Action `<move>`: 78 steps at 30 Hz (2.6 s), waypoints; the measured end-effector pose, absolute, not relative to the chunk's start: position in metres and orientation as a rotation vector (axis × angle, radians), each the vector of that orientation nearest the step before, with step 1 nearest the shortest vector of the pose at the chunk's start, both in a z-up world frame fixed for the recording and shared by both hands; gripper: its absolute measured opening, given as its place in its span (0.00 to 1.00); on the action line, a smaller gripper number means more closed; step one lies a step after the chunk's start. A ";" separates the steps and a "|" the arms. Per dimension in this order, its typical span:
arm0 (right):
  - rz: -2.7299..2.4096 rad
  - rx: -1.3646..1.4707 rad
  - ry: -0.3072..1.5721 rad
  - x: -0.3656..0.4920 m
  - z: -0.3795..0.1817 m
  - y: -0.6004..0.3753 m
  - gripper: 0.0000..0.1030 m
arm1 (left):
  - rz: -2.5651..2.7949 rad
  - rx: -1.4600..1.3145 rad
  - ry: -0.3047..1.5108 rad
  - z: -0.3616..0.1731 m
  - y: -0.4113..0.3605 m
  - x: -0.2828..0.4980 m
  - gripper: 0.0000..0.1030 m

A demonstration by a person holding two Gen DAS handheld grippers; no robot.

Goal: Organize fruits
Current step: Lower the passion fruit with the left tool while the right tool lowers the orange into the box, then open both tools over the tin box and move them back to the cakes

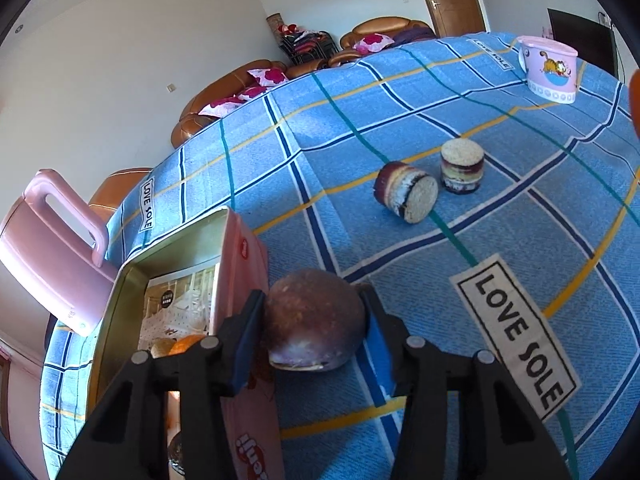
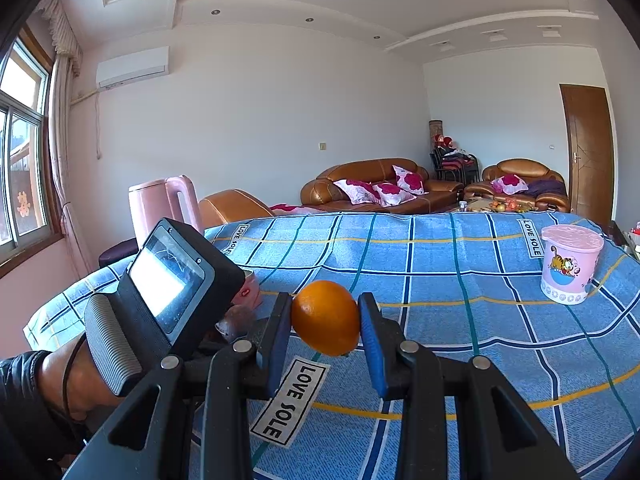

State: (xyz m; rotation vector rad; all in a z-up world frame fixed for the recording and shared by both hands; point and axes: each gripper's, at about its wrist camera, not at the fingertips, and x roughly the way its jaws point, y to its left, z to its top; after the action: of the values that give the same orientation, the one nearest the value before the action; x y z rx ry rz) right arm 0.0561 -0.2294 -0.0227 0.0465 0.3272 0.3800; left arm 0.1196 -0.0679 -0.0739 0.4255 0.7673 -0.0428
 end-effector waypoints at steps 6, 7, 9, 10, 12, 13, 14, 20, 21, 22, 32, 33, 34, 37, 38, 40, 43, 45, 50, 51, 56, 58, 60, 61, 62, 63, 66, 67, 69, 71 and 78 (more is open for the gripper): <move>0.401 0.024 0.341 0.059 -0.023 -0.218 0.35 | -0.106 0.290 0.722 -0.046 -0.039 0.096 0.48; 0.410 0.018 0.344 0.060 -0.023 -0.214 0.35 | -0.105 0.266 0.711 -0.040 -0.032 0.092 0.48; 0.430 0.003 0.350 0.062 -0.022 -0.203 0.35 | -0.088 0.243 0.674 -0.028 -0.018 0.084 0.48; 0.442 -0.003 0.352 0.063 -0.022 -0.197 0.35 | -0.090 0.220 0.665 -0.023 -0.010 0.082 0.48; 0.473 -0.013 0.357 0.065 -0.020 -0.185 0.35 | -0.073 0.173 0.645 -0.015 0.009 0.077 0.48; 0.489 -0.017 0.359 0.067 -0.019 -0.178 0.35 | -0.062 0.154 0.633 -0.012 0.019 0.075 0.48; 0.508 -0.019 0.363 0.069 -0.017 -0.172 0.35 | -0.048 0.138 0.628 -0.011 0.028 0.074 0.48; 0.605 -0.052 0.394 0.082 -0.014 -0.127 0.35 | 0.036 0.050 0.620 -0.017 0.076 0.069 0.48; 0.614 -0.060 0.398 0.083 -0.014 -0.120 0.35 | 0.047 0.038 0.614 -0.019 0.081 0.066 0.48; 0.627 -0.064 0.405 0.086 -0.014 -0.113 0.35 | 0.056 0.026 0.608 -0.020 0.087 0.062 0.48; 0.699 -0.110 0.470 0.100 -0.026 -0.058 0.35 | 0.097 -0.037 0.581 -0.028 0.119 0.040 0.48; 0.702 -0.115 0.474 0.100 -0.028 -0.054 0.35 | 0.099 -0.040 0.577 -0.029 0.120 0.038 0.48; 0.705 -0.119 0.479 0.099 -0.029 -0.051 0.35 | 0.101 -0.043 0.575 -0.029 0.122 0.037 0.48; 0.714 -0.135 0.493 0.101 -0.033 -0.040 0.35 | 0.101 -0.050 0.582 -0.033 0.124 0.037 0.48; 0.715 -0.142 0.497 0.101 -0.035 -0.037 0.35 | 0.100 -0.051 0.585 -0.034 0.125 0.037 0.48; 0.720 -0.158 0.507 0.102 -0.038 -0.031 0.35 | 0.099 -0.052 0.592 -0.037 0.125 0.038 0.48; 0.719 -0.177 0.523 0.105 -0.044 -0.024 0.35 | 0.094 -0.054 0.601 -0.041 0.125 0.039 0.48; 0.717 -0.185 0.536 0.108 -0.048 -0.021 0.35 | 0.095 -0.052 0.606 -0.044 0.124 0.040 0.48; 0.719 -0.190 0.540 0.110 -0.048 -0.019 0.35 | 0.097 -0.054 0.616 -0.048 0.124 0.042 0.49; 0.718 -0.190 0.541 0.110 -0.048 -0.019 0.35 | 0.099 -0.053 0.615 -0.048 0.123 0.042 0.49; 0.735 -0.208 0.565 0.112 -0.050 -0.014 0.36 | 0.112 -0.033 0.612 -0.048 0.121 0.041 0.56; 0.727 -0.215 0.553 0.110 -0.050 -0.013 0.37 | 0.122 -0.026 0.609 -0.047 0.121 0.041 0.63; 0.719 -0.210 0.544 0.109 -0.049 -0.016 0.40 | 0.132 -0.026 0.608 -0.046 0.122 0.040 0.70; 0.710 -0.207 0.542 0.109 -0.049 -0.018 0.45 | 0.135 -0.024 0.604 -0.045 0.123 0.040 0.75; 0.703 -0.204 0.539 0.108 -0.048 -0.021 0.50 | 0.134 -0.023 0.599 -0.043 0.122 0.039 0.78; 0.701 -0.199 0.536 0.108 -0.047 -0.025 0.53 | 0.134 -0.020 0.593 -0.042 0.121 0.038 0.83; 0.695 -0.198 0.531 0.106 -0.044 -0.037 0.59 | 0.132 -0.009 0.573 -0.036 0.113 0.035 0.92; 0.684 -0.206 0.529 0.105 -0.043 -0.041 0.60 | 0.124 -0.007 0.565 -0.033 0.110 0.035 0.93; 0.661 -0.226 0.521 0.103 -0.040 -0.051 0.60 | 0.107 0.005 0.553 -0.028 0.101 0.034 0.94; 0.635 -0.242 0.512 0.103 -0.036 -0.064 0.60 | 0.091 0.021 0.540 -0.022 0.091 0.034 0.96; 0.501 -0.201 0.493 0.116 -0.021 -0.130 0.60 | 0.020 0.072 0.521 -0.006 0.045 0.048 0.99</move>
State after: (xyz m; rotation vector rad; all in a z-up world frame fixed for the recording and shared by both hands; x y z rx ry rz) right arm 0.1161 -0.1304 -0.0208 -0.2013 0.4932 0.5006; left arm 0.0475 0.0454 -0.0055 0.0715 0.5215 0.0200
